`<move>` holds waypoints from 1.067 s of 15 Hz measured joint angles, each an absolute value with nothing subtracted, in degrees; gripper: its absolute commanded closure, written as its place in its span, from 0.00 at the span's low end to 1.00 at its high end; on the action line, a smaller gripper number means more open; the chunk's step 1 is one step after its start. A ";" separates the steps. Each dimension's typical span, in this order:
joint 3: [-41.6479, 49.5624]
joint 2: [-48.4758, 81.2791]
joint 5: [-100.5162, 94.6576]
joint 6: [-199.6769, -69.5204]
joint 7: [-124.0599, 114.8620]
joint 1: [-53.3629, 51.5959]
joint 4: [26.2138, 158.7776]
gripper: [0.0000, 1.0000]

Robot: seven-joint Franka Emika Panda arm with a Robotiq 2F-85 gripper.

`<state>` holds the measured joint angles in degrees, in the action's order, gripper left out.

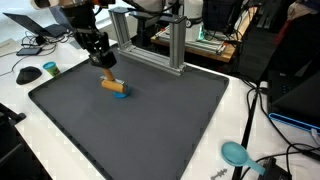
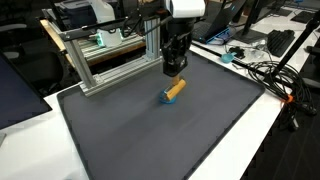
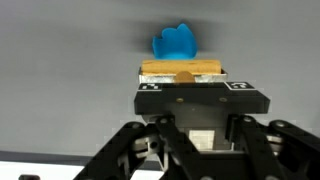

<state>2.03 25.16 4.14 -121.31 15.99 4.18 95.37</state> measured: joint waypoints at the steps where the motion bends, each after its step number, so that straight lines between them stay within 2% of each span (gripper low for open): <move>1: 1.80 25.15 3.89 -122.39 17.28 4.18 96.15 0.78; 6: 0.93 24.83 3.79 -124.29 22.87 4.40 99.48 0.78; 7: 0.82 24.63 3.78 -124.48 23.76 4.45 100.09 0.53; 11: 0.63 23.95 3.76 -126.24 25.78 4.45 101.93 0.53; 12: 0.63 23.83 3.76 -126.24 25.88 4.46 102.02 0.78; 16: 0.43 24.17 3.76 -127.33 25.94 4.45 102.02 0.78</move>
<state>0.43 24.17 3.76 -127.33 25.94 4.45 102.02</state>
